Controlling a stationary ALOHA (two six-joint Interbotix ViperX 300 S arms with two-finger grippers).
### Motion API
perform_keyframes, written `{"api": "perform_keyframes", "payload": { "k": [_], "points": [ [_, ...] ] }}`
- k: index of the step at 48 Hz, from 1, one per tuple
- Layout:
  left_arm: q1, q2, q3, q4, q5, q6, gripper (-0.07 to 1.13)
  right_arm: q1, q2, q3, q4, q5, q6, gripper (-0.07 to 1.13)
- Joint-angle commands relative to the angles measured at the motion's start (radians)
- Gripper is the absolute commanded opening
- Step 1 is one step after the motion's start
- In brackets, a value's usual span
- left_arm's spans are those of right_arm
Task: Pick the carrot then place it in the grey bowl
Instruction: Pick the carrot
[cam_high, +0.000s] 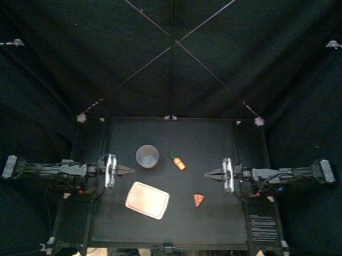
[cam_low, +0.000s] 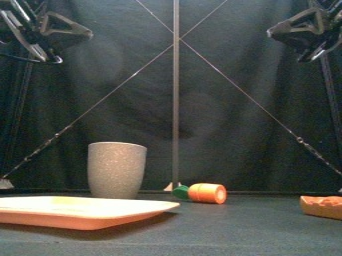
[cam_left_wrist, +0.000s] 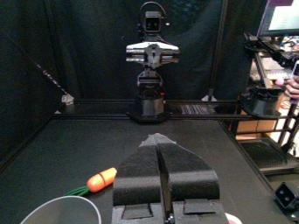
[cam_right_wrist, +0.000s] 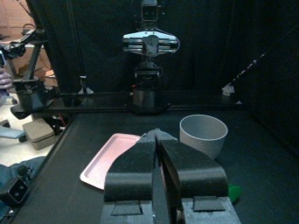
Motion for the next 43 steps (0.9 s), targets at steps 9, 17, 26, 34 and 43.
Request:
{"api": "perform_keyframes", "payload": {
  "k": [9, 17, 26, 34, 43],
  "points": [
    [0.052, -0.006, 0.012, 0.026, -0.005, 0.012, -0.05, -0.137, 0.202, -0.011, 0.044, -0.003, 0.018, 0.05],
    [0.052, -0.008, 0.012, 0.028, -0.005, 0.012, -0.03, -0.207, 0.407, -0.091, 0.118, -0.002, 0.046, 0.05],
    [0.051, -0.009, 0.014, 0.029, -0.005, 0.012, -0.03, -0.212, 0.611, -0.204, 0.123, 0.002, 0.046, 0.09],
    [0.049, -0.011, 0.014, 0.037, -0.005, 0.012, -0.03, -0.210, 0.773, -0.301, 0.123, 0.043, 0.044, 0.26],
    [0.048, -0.012, 0.012, 0.038, -0.003, 0.012, -0.03, -0.215, 0.904, -0.391, 0.124, 0.133, 0.046, 0.66]
  ]
}}
